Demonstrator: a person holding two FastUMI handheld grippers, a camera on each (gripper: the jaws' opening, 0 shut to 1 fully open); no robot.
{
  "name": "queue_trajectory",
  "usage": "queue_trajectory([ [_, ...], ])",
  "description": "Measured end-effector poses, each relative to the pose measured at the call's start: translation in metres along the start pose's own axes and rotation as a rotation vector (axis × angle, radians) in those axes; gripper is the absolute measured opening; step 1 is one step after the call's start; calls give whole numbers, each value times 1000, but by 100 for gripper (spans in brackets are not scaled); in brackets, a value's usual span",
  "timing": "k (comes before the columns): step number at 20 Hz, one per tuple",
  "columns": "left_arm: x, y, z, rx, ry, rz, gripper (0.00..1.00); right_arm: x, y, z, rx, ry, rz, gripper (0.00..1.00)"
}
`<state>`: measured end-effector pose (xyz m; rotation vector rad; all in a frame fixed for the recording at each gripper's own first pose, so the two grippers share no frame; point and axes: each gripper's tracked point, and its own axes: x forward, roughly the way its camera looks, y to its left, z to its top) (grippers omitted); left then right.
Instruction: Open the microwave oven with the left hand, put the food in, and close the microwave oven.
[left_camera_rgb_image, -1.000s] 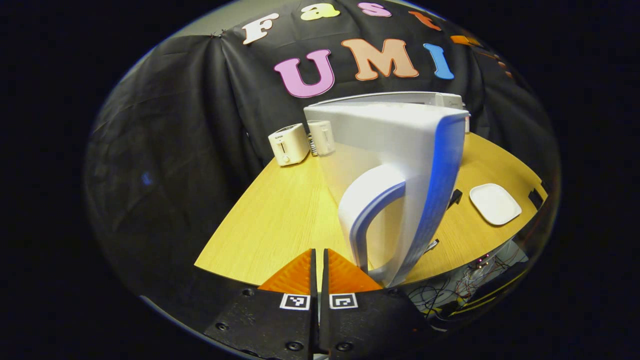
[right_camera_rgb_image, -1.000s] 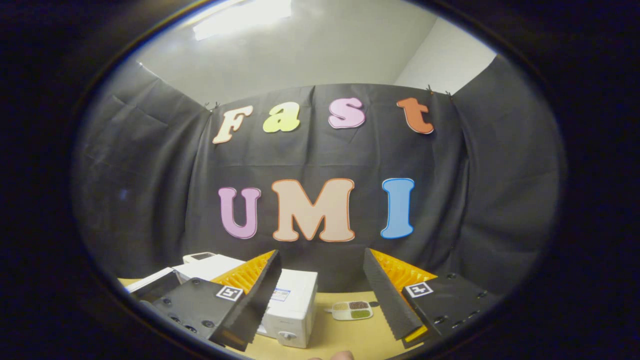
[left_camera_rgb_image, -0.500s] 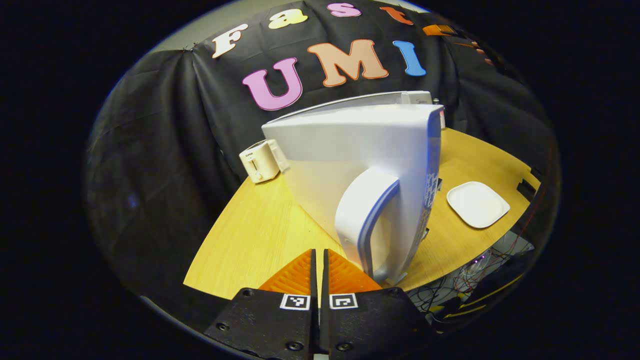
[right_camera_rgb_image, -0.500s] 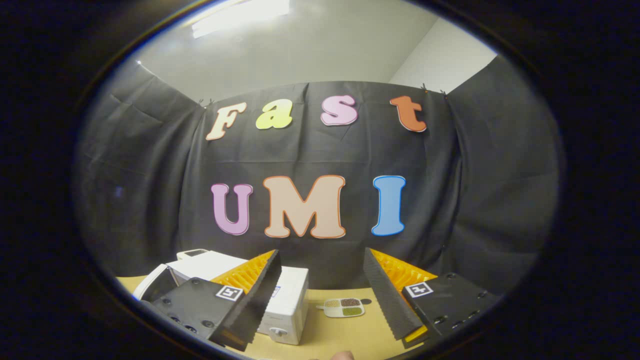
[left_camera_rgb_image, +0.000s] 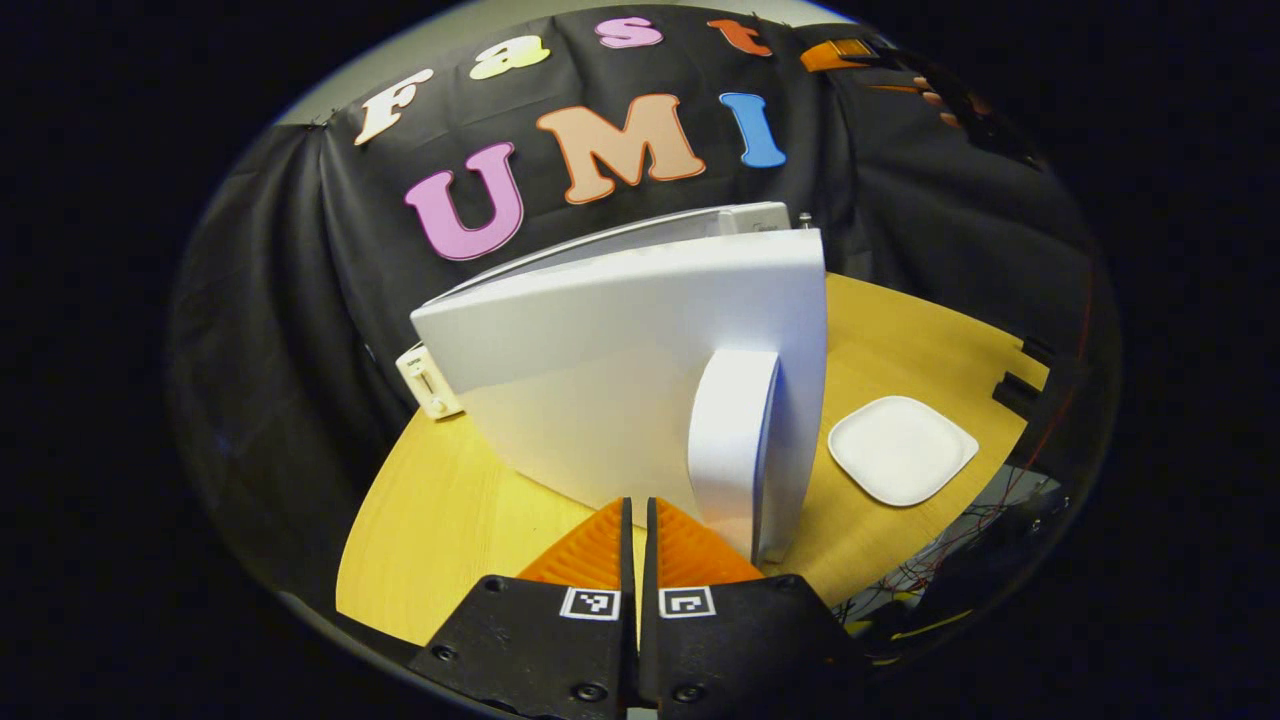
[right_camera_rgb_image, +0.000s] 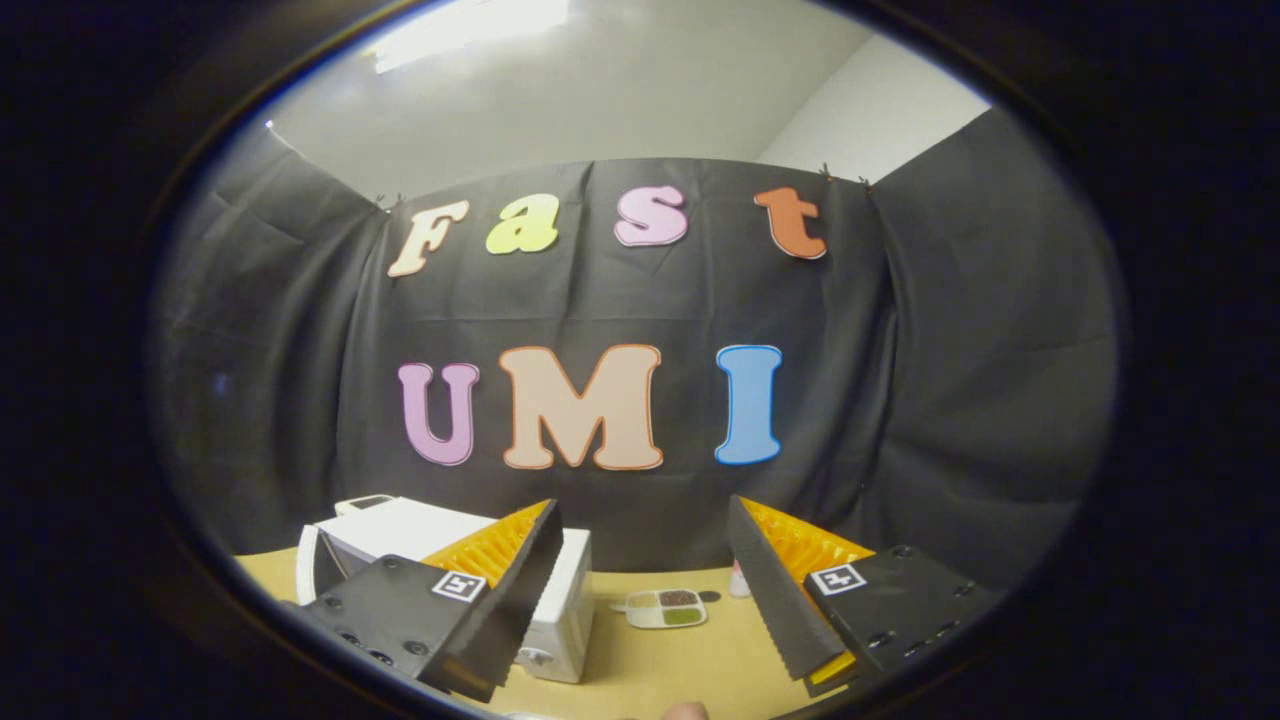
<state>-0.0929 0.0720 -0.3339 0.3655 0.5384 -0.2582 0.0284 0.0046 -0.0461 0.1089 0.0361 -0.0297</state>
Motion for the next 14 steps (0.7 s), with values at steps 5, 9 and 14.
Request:
queue_trajectory([
  [5, 20, -12, 22, 30, -31, -58, 0, -8, -17, 1, -11, 10, -46, 95],
  [9, 37, -19, 31, -15, -37, -96, 0, -16, -24, 4, -24, 10, -70, 95],
  [14, 57, -28, 52, -63, -62, -145, 0, -24, -30, 8, -56, 15, -95, 94],
])
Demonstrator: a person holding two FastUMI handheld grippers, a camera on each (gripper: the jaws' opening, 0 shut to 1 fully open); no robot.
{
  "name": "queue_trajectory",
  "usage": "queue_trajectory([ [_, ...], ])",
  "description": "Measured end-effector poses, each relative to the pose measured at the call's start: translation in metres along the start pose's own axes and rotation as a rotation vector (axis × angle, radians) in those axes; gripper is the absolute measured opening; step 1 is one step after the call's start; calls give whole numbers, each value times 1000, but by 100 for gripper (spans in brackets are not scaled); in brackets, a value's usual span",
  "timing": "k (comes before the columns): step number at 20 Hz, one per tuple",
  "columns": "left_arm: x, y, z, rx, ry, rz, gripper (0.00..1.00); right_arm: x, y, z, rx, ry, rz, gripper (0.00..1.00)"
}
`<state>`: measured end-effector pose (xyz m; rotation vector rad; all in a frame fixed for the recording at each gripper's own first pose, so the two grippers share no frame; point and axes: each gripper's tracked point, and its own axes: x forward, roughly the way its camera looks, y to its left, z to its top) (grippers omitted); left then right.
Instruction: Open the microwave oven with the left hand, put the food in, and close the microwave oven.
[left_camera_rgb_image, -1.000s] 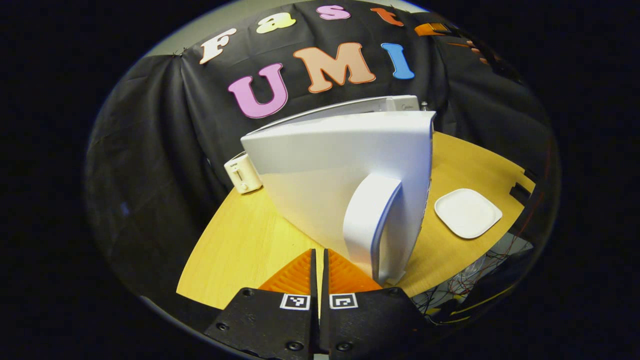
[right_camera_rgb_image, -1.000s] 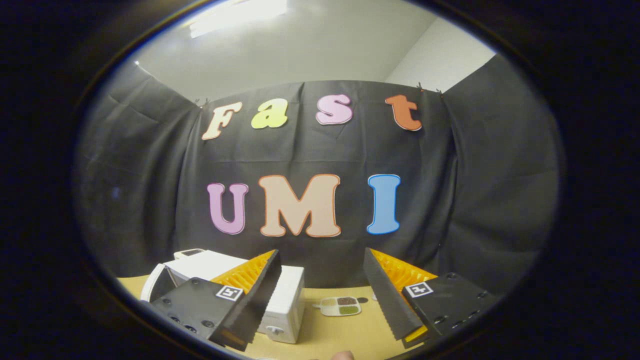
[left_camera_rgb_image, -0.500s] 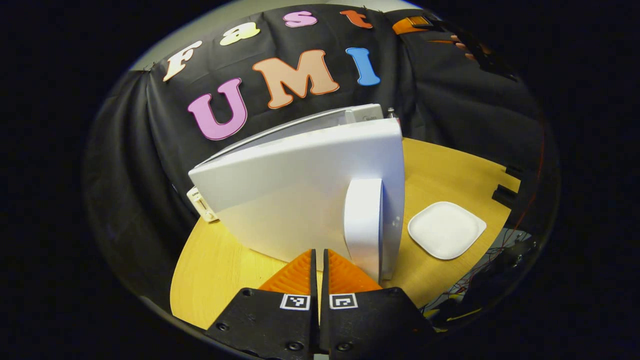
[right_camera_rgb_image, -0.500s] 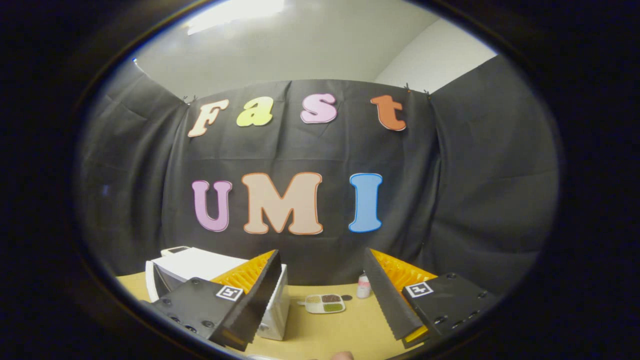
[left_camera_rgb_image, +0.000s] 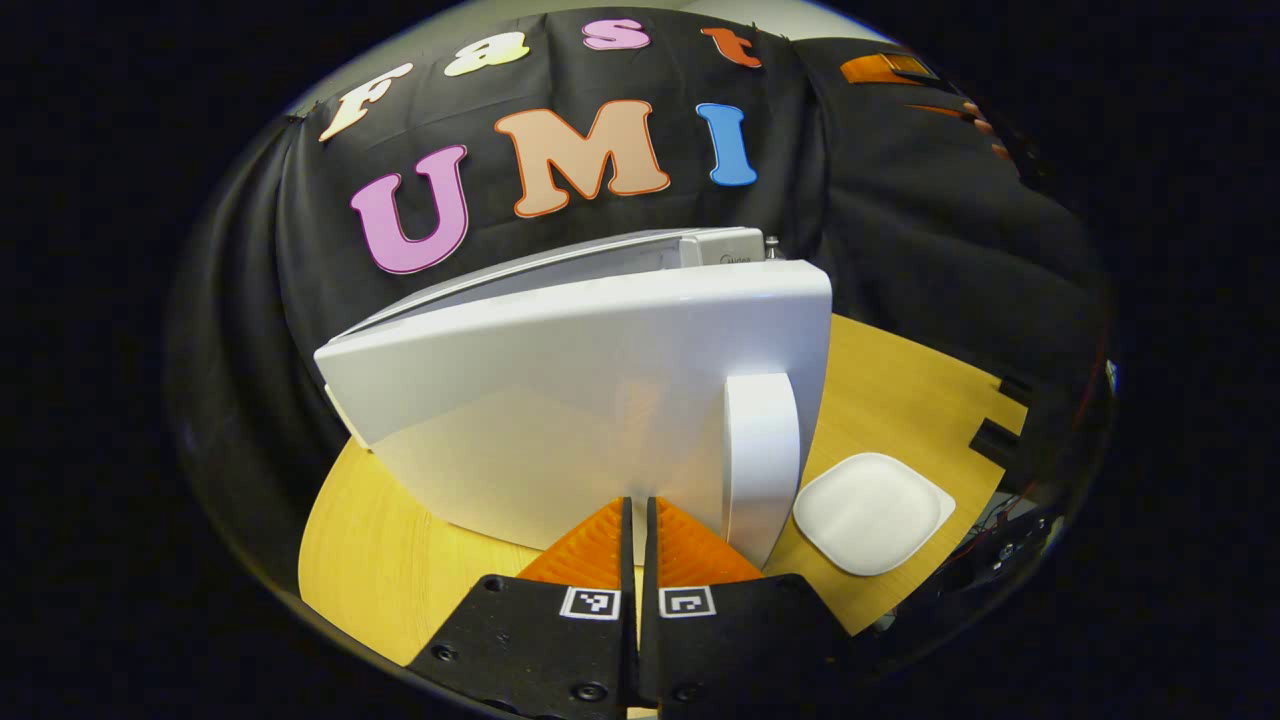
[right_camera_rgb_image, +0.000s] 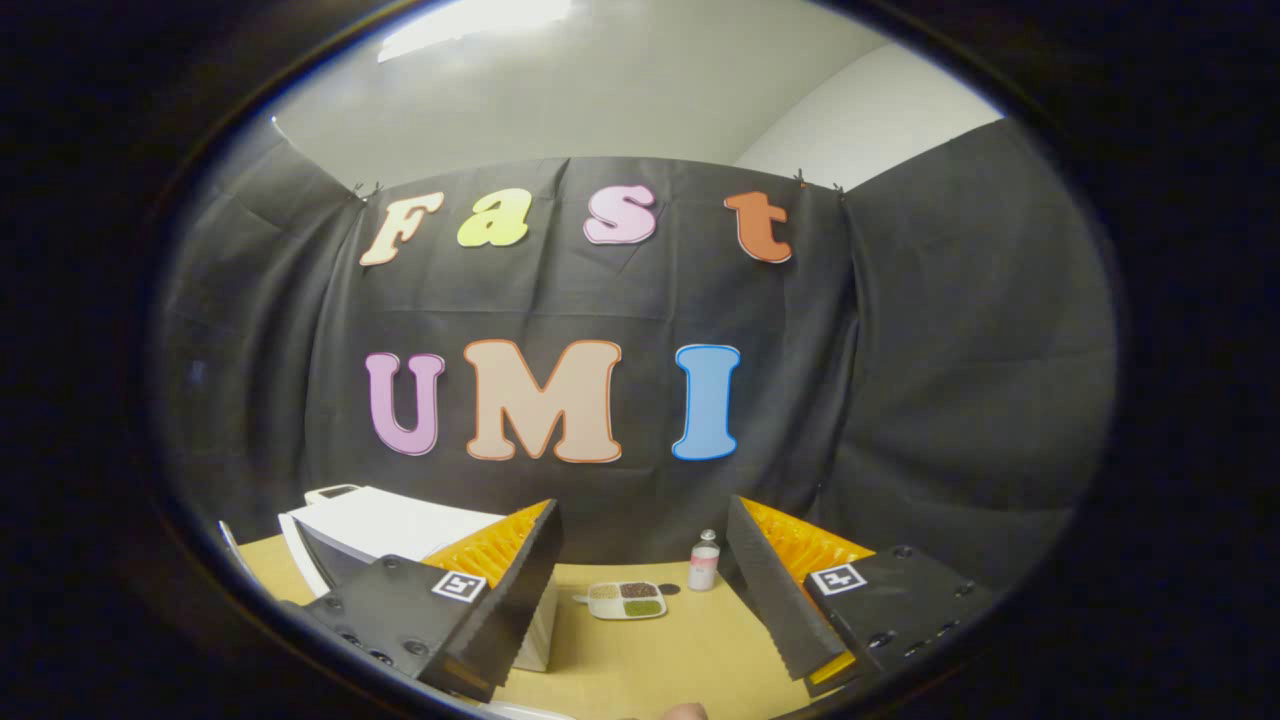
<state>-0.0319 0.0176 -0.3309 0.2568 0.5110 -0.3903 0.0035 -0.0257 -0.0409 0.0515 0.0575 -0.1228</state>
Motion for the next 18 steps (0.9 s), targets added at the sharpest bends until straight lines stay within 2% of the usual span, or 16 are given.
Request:
queue_trajectory([
  [4, 21, 0, 21, 6, -27, -25, 0, -10, -7, 5, -44, -8, -12, 95],
  [12, 63, 0, 53, 24, -60, -50, 0, -20, -9, 6, -46, 5, -14, 96],
  [17, 80, 2, 72, 19, -82, -44, 0, -27, -1, 20, -1, -24, 38, 96],
  [18, 83, 3, 77, 13, -88, -43, 0, -26, 1, 23, 10, -32, 45, 100],
])
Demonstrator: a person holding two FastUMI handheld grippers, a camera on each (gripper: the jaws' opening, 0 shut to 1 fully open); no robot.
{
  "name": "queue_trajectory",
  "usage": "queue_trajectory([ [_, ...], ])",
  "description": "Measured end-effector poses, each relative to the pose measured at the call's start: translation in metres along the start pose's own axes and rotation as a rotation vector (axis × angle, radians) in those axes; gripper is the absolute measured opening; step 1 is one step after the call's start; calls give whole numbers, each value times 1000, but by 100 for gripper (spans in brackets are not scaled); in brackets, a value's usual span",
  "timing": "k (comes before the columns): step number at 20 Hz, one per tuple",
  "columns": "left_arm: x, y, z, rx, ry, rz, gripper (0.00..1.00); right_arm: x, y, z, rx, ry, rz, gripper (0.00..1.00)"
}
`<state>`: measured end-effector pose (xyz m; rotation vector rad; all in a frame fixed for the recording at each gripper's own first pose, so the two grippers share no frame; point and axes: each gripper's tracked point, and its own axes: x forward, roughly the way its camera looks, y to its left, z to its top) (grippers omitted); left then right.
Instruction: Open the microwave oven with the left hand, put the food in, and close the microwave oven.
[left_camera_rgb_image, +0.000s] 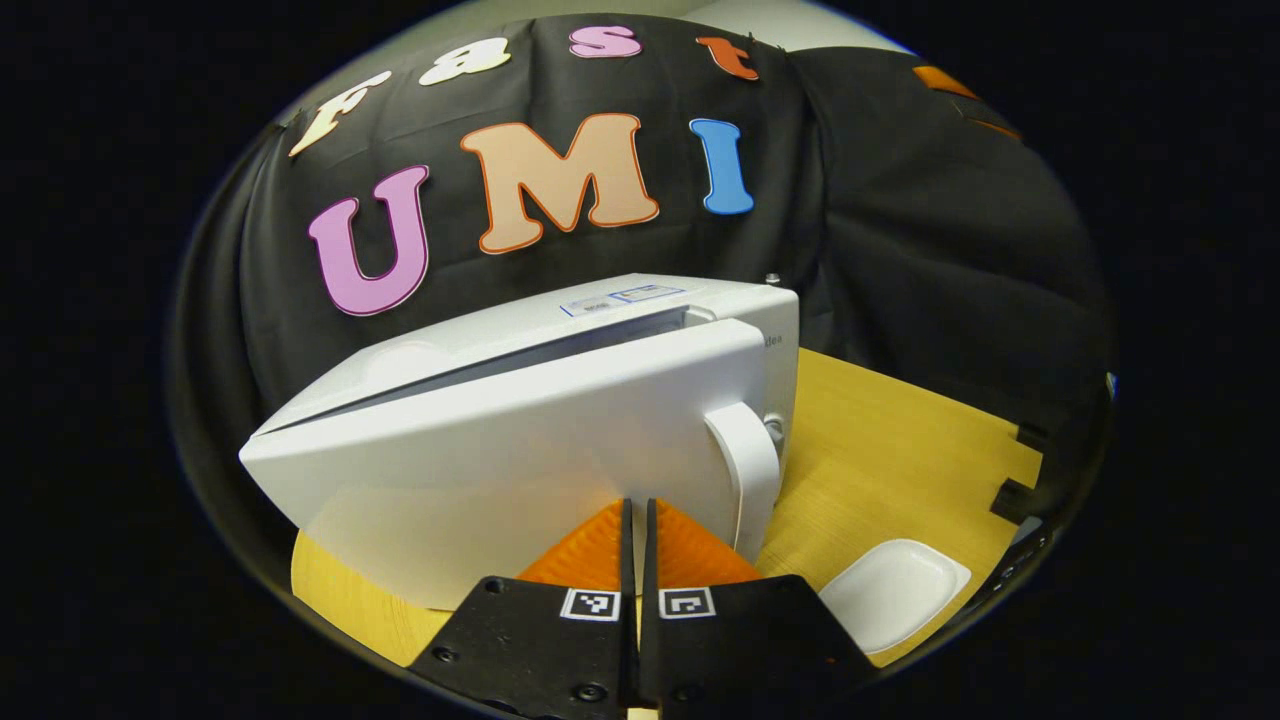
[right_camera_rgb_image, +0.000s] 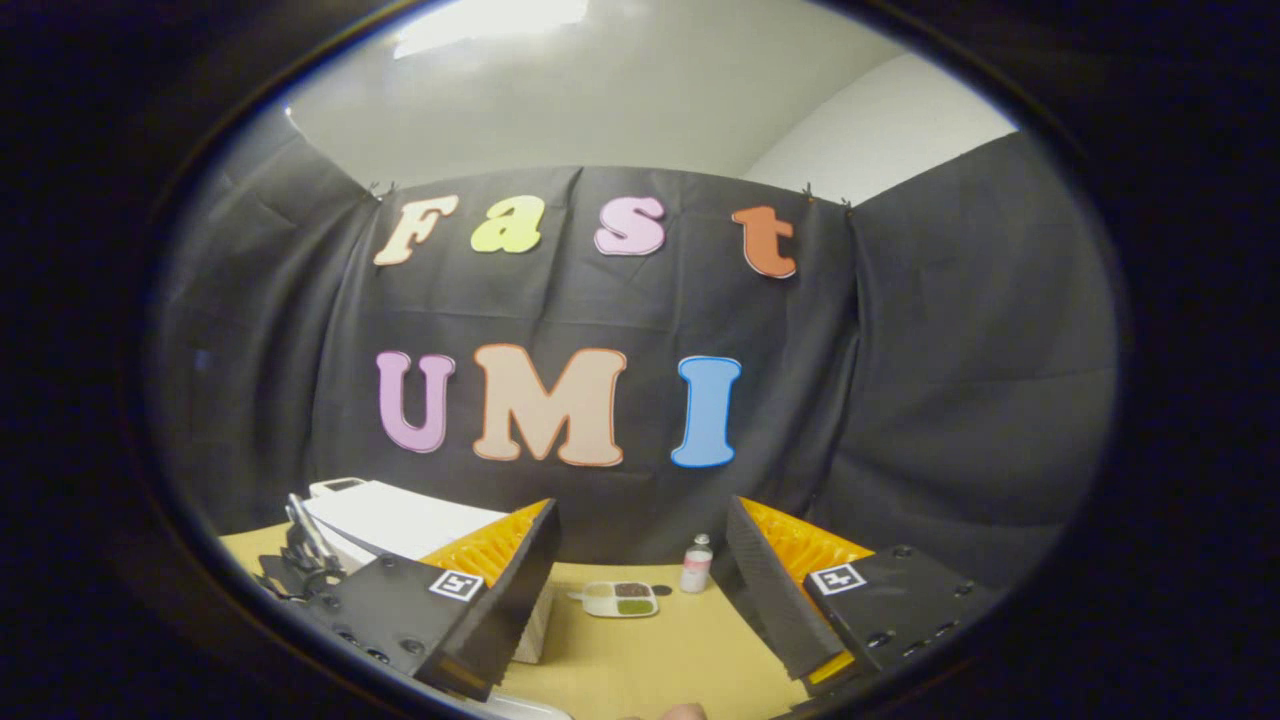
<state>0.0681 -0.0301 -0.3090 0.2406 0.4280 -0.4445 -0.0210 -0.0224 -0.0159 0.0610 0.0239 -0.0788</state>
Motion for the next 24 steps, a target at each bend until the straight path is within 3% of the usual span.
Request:
queue_trajectory([
  [3, 7, -1, 9, -21, -9, 1, 0, 3, -3, 4, -11, -12, 0, 96],
  [16, 26, -12, 24, -101, -37, -18, 0, 0, -10, 2, -145, -10, -3, 96],
  [18, 30, -2, 29, -102, -58, 21, 0, 0, -6, 1, -134, -3, 5, 96],
  [20, 23, -9, 22, -133, -23, -7, 0, 0, -1, 0, -124, 0, 17, 96],
  [24, 30, -5, 18, -83, -10, 32, 1, -1, 5, -5, -132, 16, 34, 96],
])
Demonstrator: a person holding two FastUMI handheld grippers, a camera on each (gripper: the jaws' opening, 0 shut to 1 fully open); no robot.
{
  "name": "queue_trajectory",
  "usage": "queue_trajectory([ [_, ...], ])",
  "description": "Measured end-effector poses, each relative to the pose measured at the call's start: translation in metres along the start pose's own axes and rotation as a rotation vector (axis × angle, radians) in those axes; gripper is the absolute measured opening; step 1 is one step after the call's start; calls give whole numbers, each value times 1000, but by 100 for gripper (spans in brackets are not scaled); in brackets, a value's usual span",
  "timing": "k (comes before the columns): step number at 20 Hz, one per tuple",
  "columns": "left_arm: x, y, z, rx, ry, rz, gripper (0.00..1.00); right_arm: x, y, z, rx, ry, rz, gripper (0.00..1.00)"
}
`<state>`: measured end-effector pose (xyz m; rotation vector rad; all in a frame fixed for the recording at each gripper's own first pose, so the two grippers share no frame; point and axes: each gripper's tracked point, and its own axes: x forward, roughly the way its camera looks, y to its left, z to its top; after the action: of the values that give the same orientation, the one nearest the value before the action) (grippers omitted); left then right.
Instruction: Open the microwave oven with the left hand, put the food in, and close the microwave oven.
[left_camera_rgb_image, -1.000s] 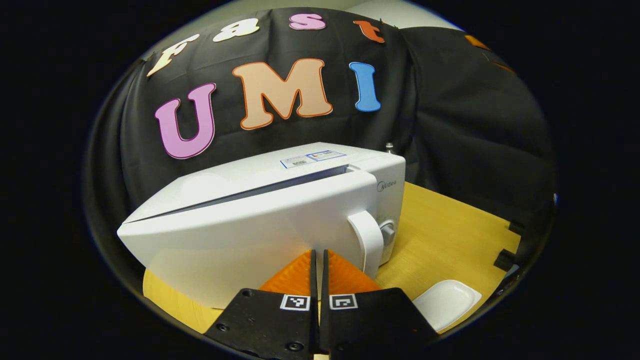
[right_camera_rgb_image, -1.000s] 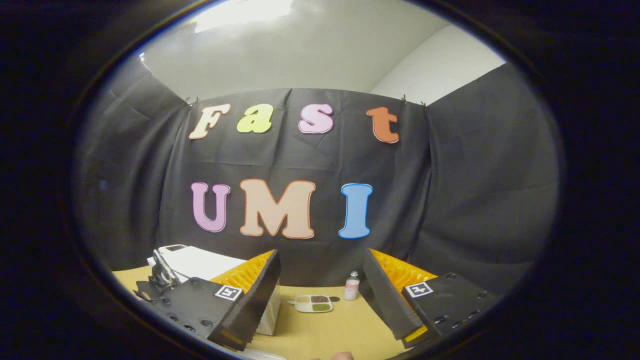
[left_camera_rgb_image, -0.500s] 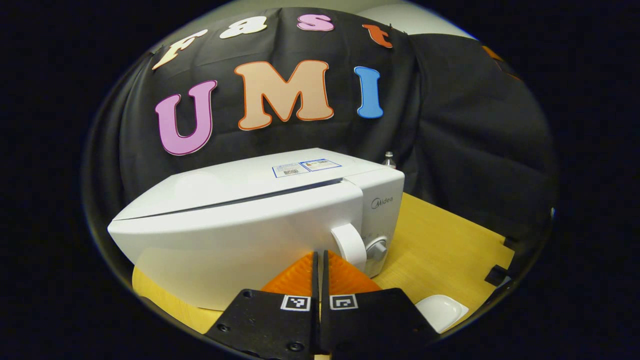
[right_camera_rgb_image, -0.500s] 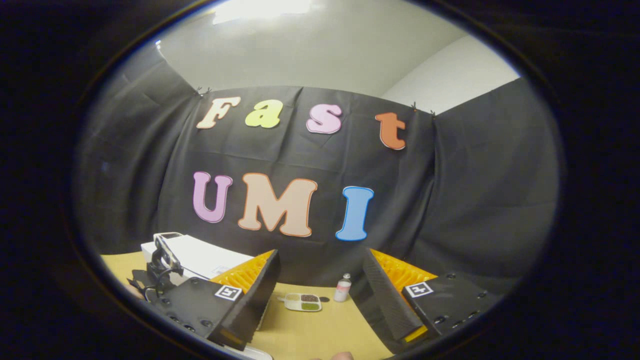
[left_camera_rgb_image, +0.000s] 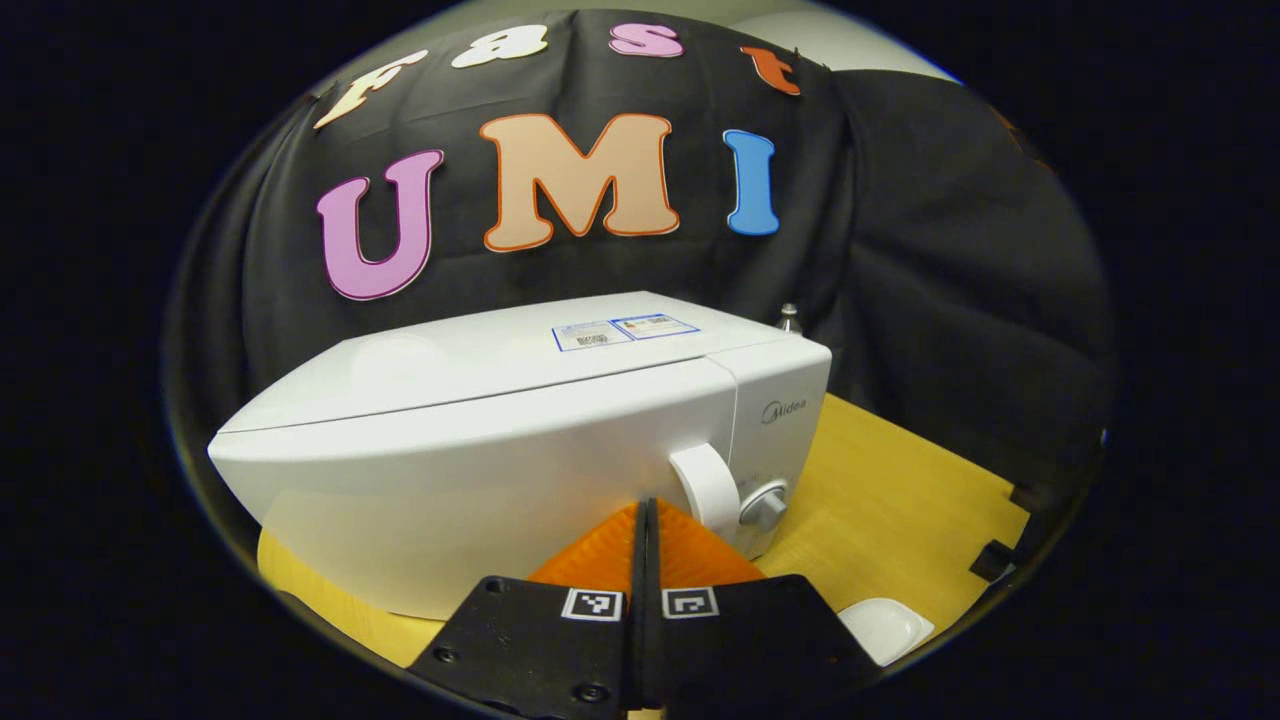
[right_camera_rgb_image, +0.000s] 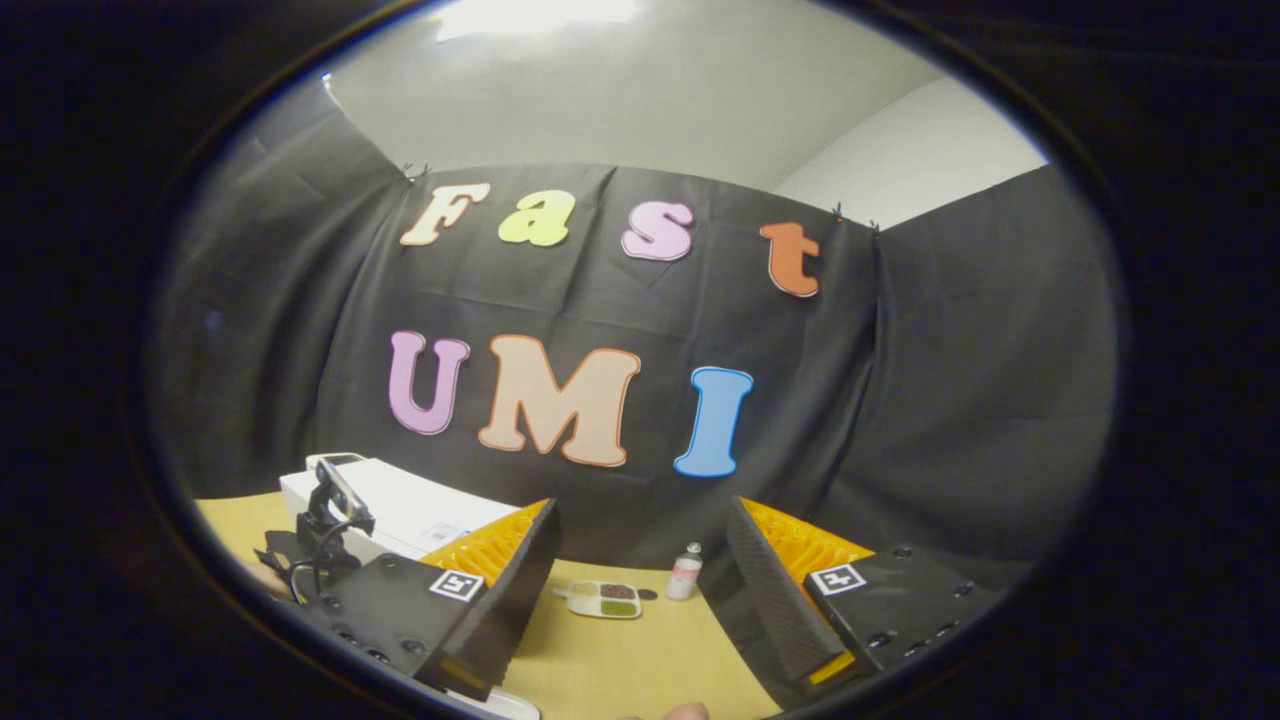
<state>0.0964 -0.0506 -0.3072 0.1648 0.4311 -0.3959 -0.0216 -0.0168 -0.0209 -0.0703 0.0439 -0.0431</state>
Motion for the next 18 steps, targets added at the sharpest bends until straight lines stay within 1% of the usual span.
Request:
queue_trajectory([
  [2, -6, 4, -2, 6, 6, 28, 1, -3, 1, 0, -10, 2, 4, 96],
  [5, -29, -3, -1, -26, -7, 24, 0, -4, -1, -2, -27, 2, 3, 96],
  [6, -38, -4, 1, -16, -6, 20, 0, -3, 0, -1, -23, 2, 3, 96],
  [8, -61, 2, 14, 28, -28, 40, 0, -4, 2, -1, -4, 3, 8, 96],
  [9, -72, 5, 26, 38, -57, 45, 0, -3, 3, -3, 1, 3, 12, 100],
  [10, -84, 9, 40, 30, -86, 49, 1, -1, 7, -3, 3, 3, 17, 100],
  [11, -95, 13, 54, 9, -110, 52, 0, 0, 10, -3, 4, 6, 23, 96],
  [12, -107, 19, 69, -18, -132, 62, 0, 3, 13, -4, 5, 11, 30, 96],
  [13, -119, 29, 88, -35, -157, 82, 0, 3, 17, -6, 7, 16, 41, 96],
  [14, -129, 40, 107, -50, -186, 112, 0, 3, 22, -5, 14, 16, 56, 100],
  [16, -149, 57, 141, -82, -231, 150, 1, 6, 28, -1, 25, 10, 75, 100],
  [17, -160, 63, 155, -93, -257, 161, 0, 6, 31, 1, 22, 7, 82, 96],
  [18, -169, 68, 170, -90, -281, 170, 2, 7, 33, 3, 15, 3, 86, 100],
])
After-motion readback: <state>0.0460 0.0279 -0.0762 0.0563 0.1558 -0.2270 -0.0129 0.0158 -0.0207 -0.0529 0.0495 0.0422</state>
